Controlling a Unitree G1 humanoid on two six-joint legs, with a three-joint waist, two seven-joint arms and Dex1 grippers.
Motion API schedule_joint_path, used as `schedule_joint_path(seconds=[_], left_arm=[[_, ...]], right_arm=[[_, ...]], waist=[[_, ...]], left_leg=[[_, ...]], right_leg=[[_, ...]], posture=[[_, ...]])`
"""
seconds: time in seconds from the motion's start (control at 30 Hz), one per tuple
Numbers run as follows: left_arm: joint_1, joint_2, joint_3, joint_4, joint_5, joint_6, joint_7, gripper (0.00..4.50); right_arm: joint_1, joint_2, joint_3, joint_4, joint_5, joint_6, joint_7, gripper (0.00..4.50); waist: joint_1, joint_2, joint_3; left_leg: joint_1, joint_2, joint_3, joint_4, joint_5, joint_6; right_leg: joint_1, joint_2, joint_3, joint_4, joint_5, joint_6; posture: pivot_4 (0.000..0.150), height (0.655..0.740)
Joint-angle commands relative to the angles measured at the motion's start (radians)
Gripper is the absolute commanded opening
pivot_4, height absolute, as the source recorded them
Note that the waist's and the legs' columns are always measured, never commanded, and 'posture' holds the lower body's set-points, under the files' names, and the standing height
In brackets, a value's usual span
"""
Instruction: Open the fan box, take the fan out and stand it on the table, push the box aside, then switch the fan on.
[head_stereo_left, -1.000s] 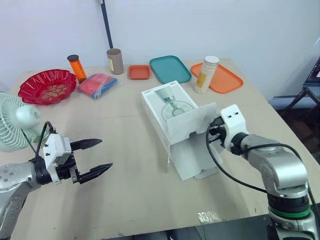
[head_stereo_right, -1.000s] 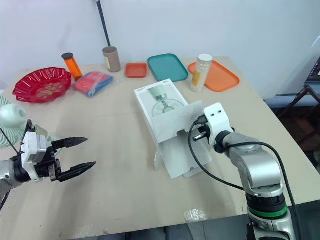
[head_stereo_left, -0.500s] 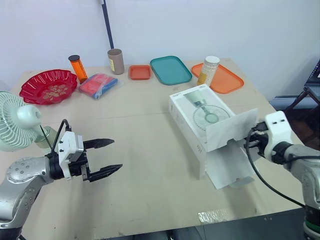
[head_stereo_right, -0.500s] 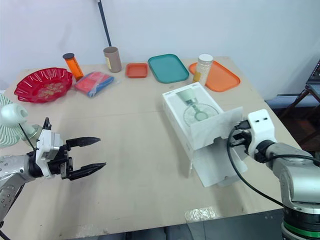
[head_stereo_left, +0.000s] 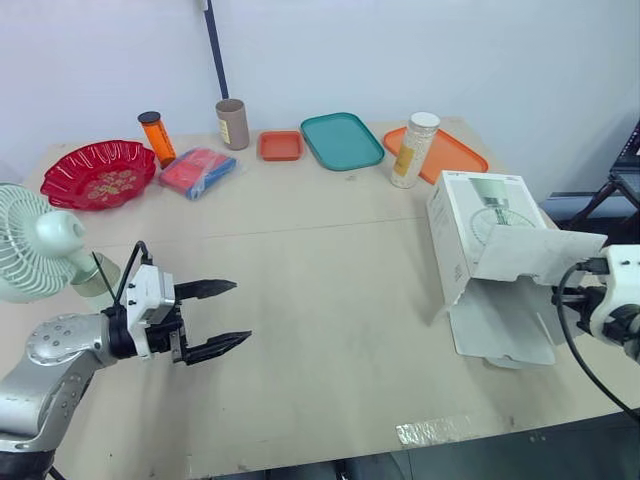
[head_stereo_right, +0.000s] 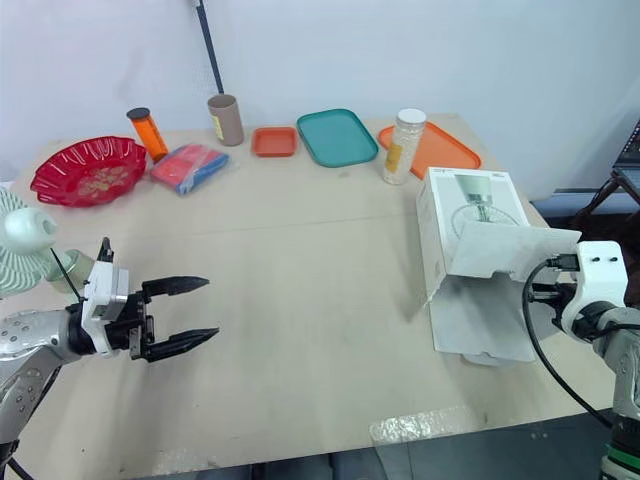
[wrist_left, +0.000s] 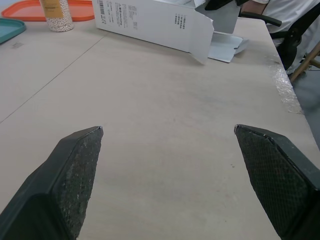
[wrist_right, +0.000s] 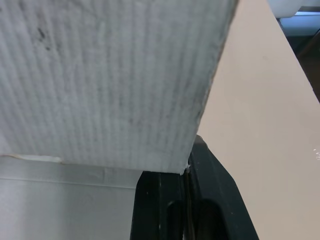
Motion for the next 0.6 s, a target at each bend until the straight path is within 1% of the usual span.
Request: schedule_joint_path(seconds=[0.03, 0.17, 0.27, 0.43, 0.47, 0.5, 0.53, 0.6], left_arm=[[-0.014, 0.001, -0.007, -0.012, 0.0, -0.017, -0.007, 4.5], [-0.011, 0.002, -0.005, -0.015, -0.001, -0.016, -0.006, 4.5], [-0.005, 0.0, -0.004, -0.024, -0.001, -0.016, 0.001, 4.5], [0.01, -0.004, 0.0, -0.032, 0.001, -0.019, 0.009, 4.5], [0.013, -0.004, 0.0, -0.034, 0.002, -0.02, 0.01, 4.5], [0.015, -0.005, -0.001, -0.036, 0.002, -0.021, 0.011, 4.5], [0.017, -0.006, -0.001, -0.036, 0.002, -0.023, 0.012, 4.5], [0.016, -0.006, -0.003, -0.034, 0.003, -0.024, 0.013, 4.5]], right_arm=[[0.018, -0.093, 0.044, 0.107, -0.041, -0.154, 0.072, 0.06], [-0.016, -0.133, 0.073, 0.204, -0.06, -0.216, 0.094, 0.06], [-0.083, -0.165, 0.109, 0.299, -0.071, -0.261, 0.104, 0.06], [-0.108, -0.168, 0.156, 0.332, -0.099, -0.298, 0.093, 0.06], [-0.111, -0.17, 0.16, 0.336, -0.103, -0.29, 0.087, 0.31], [-0.112, -0.171, 0.16, 0.336, -0.107, -0.287, 0.078, 0.46], [-0.109, -0.169, 0.156, 0.329, -0.11, -0.29, 0.07, 0.85], [-0.095, -0.169, 0.147, 0.304, -0.112, -0.297, 0.063, 1.31]], waist=[[0.0, 0.0, 0.0], [0.0, 0.0, 0.0], [0.0, 0.0, 0.0], [-0.001, 0.001, 0.0], [-0.001, 0.001, 0.0], [-0.002, 0.001, 0.0], [-0.002, 0.001, 0.0], [-0.001, 0.002, -0.001]], left_leg=[[0.0, 0.0, 0.0, 0.0, 0.0, 0.0], [0.0, 0.0, 0.0, 0.0, 0.0, 0.0], [0.0, 0.0, 0.001, 0.0, 0.0, 0.0], [0.001, 0.0, 0.002, 0.0, 0.0, 0.001], [0.001, 0.001, 0.002, 0.0, -0.001, 0.002], [0.001, 0.001, 0.002, 0.0, -0.001, 0.002], [0.001, 0.001, 0.003, 0.001, -0.001, 0.002], [0.001, 0.001, 0.003, 0.001, -0.001, 0.002]], right_leg=[[0.0, 0.0, 0.0, 0.0, 0.0, 0.0], [0.0, 0.0, 0.0, 0.0, 0.0, 0.0], [0.001, 0.0, 0.001, 0.0, 0.0, 0.0], [0.001, 0.001, 0.002, 0.0, 0.0, 0.001], [0.001, 0.001, 0.002, 0.0, 0.0, 0.001], [0.001, 0.001, 0.002, 0.0, 0.0, 0.001], [0.001, 0.001, 0.003, 0.0, 0.0, 0.001], [0.001, 0.001, 0.003, 0.0, 0.0, 0.001]], posture=[[0.15, 0.74], [0.15, 0.74], [0.15, 0.74], [0.15, 0.74], [0.15, 0.74], [0.15, 0.74], [0.15, 0.74], [0.15, 0.74]])
